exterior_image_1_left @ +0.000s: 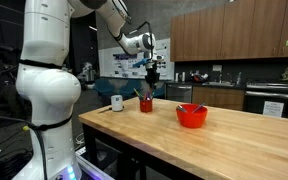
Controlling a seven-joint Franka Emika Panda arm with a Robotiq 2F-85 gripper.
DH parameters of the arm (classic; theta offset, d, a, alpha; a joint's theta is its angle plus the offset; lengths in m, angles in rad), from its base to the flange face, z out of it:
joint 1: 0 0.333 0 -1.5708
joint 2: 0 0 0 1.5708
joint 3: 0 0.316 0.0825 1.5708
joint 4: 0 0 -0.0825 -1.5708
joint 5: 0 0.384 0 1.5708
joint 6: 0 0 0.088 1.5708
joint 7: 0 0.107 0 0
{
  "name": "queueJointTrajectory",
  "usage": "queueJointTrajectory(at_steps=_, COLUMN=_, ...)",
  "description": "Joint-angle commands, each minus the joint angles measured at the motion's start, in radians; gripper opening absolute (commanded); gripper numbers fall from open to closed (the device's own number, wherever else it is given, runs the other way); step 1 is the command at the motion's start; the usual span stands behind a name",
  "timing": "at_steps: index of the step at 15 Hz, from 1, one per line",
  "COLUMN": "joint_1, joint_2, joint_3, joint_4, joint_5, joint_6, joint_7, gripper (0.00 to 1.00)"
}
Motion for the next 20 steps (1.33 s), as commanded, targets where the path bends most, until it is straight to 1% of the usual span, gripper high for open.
queueJointTrajectory(at_steps=1, joint_1=0.008, joint_2=-0.025, joint_3=0.003, joint_4=0.002, joint_5=-0.005, joint_6=-0.034, joint_7=0.007, gripper=0.65)
queueJointTrajectory(at_steps=6, joint_1=0.008, joint_2=-0.023, joint_3=0.010, joint_4=-0.002, joint_5=0.004, joint_6=-0.049, joint_7=0.002, gripper=0.97)
queueJointTrajectory(at_steps=7, joint_1=0.009, joint_2=-0.023, joint_3=0.011, joint_4=-0.003, joint_5=0.004, joint_6=-0.050, joint_7=0.003, gripper=0.99)
queueJointTrajectory(at_steps=20, joint_1=0.005, joint_2=-0.044, joint_3=0.012, joint_4=-0.028, joint_5=0.012, joint_6=-0.074, joint_7=0.010, gripper=1.00)
